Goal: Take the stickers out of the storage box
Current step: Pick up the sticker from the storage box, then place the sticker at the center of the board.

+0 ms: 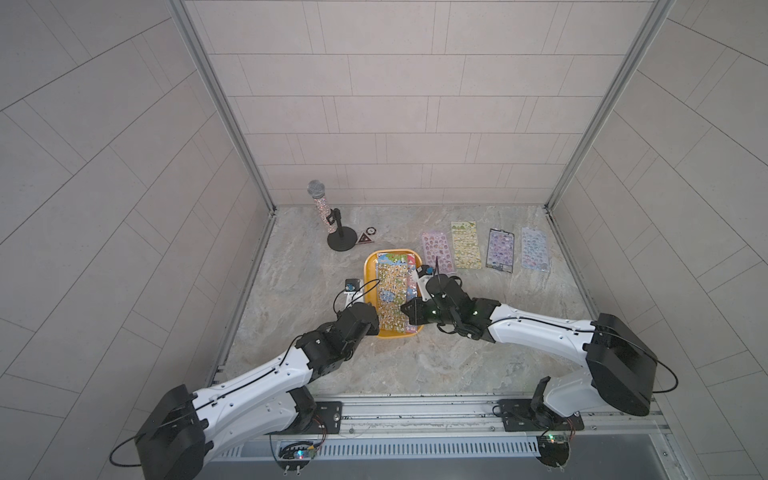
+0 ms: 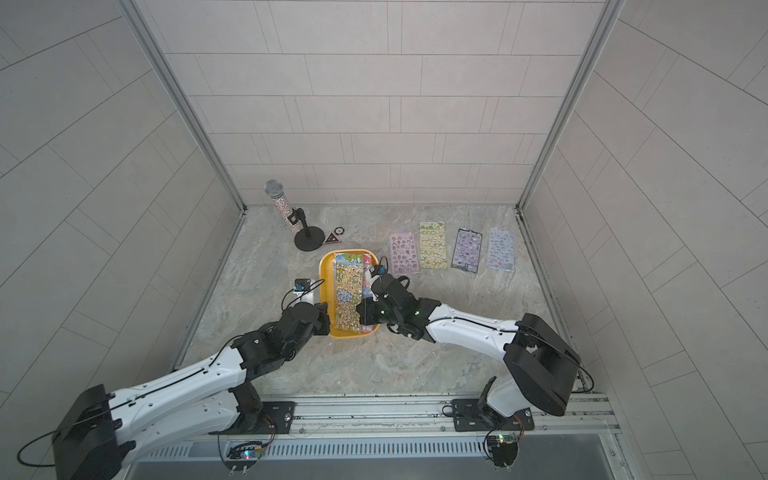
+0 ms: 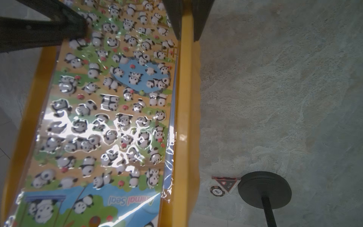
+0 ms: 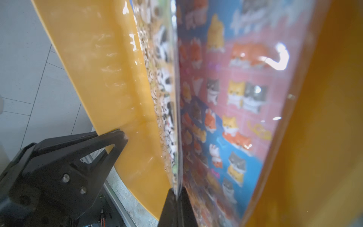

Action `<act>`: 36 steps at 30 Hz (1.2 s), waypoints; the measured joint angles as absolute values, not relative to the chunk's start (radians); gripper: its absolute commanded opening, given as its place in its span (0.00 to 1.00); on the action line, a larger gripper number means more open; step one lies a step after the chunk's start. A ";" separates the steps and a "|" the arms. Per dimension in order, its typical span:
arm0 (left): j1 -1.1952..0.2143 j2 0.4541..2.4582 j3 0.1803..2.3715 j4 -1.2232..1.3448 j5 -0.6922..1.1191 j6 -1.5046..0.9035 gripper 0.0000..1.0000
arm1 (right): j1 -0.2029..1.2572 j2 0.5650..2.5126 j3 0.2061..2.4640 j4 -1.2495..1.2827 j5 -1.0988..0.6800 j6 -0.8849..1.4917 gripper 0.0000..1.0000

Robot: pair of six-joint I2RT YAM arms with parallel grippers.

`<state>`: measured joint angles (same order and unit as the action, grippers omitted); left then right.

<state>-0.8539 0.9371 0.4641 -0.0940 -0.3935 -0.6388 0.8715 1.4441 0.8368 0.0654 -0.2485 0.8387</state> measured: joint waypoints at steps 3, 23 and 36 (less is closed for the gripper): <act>-0.854 0.937 0.464 -0.094 -0.402 -0.640 0.00 | 0.872 1.399 0.805 0.091 -0.276 0.839 0.00; -0.854 0.748 0.439 -0.205 -0.693 -0.750 0.00 | 0.553 0.992 0.654 0.021 -0.448 0.870 0.00; -0.854 0.582 0.396 -0.280 -0.825 -0.799 0.00 | 0.388 1.124 0.635 -0.184 -0.665 0.863 0.00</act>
